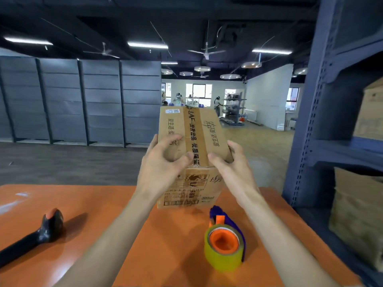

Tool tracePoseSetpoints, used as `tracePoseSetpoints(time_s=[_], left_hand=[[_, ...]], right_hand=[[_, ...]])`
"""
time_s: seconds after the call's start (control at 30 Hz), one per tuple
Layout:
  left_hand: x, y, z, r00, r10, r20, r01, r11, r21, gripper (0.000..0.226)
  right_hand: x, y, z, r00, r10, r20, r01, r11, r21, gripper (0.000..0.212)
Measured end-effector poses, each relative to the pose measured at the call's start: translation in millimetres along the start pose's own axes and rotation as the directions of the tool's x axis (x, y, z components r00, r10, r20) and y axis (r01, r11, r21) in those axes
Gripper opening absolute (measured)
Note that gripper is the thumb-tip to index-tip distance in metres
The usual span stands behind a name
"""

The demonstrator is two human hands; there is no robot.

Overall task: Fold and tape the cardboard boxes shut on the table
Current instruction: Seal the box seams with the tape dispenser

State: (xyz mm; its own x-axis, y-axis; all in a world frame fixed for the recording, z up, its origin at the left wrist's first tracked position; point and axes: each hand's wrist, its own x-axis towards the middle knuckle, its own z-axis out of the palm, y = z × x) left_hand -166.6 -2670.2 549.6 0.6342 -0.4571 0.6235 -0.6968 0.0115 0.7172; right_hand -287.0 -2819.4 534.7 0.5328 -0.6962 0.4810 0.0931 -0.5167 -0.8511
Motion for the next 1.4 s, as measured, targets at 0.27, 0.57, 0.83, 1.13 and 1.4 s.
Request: tracePoseSetpoints(time_s=[0.27,0.57,0.83,1.13,1.4], left_hand=[[3,69,66,0.99,0.121,0.076,-0.095,0.957,-0.275,0.046],[-6,82,148,0.958,0.121,0.262,-0.016,0.929,-0.369,0.051],[8,68,160,0.957,0.118,0.264,-0.054,0.97,-0.239,0.057],[38,1,49,0.987,-0.076,0.143,0.074,0.997,0.021,0.056],[51,-49,-54,0.99,-0.141,0.014,0.14,0.986,0.09,0.046]], right_hand=[[-18,-29,-88,0.958,-0.075,-0.278,0.094,0.994,0.056,0.049],[-38,-6,-157,0.921,0.014,-0.389,-0.059,0.993,-0.105,0.057],[-12,20,-153,0.934,0.073,-0.35,-0.1,0.993,-0.059,0.061],[25,19,-17,0.995,0.075,-0.062,-0.075,0.997,0.012,0.072],[33,-4,95,0.99,0.062,0.129,-0.062,0.998,-0.004,0.072]])
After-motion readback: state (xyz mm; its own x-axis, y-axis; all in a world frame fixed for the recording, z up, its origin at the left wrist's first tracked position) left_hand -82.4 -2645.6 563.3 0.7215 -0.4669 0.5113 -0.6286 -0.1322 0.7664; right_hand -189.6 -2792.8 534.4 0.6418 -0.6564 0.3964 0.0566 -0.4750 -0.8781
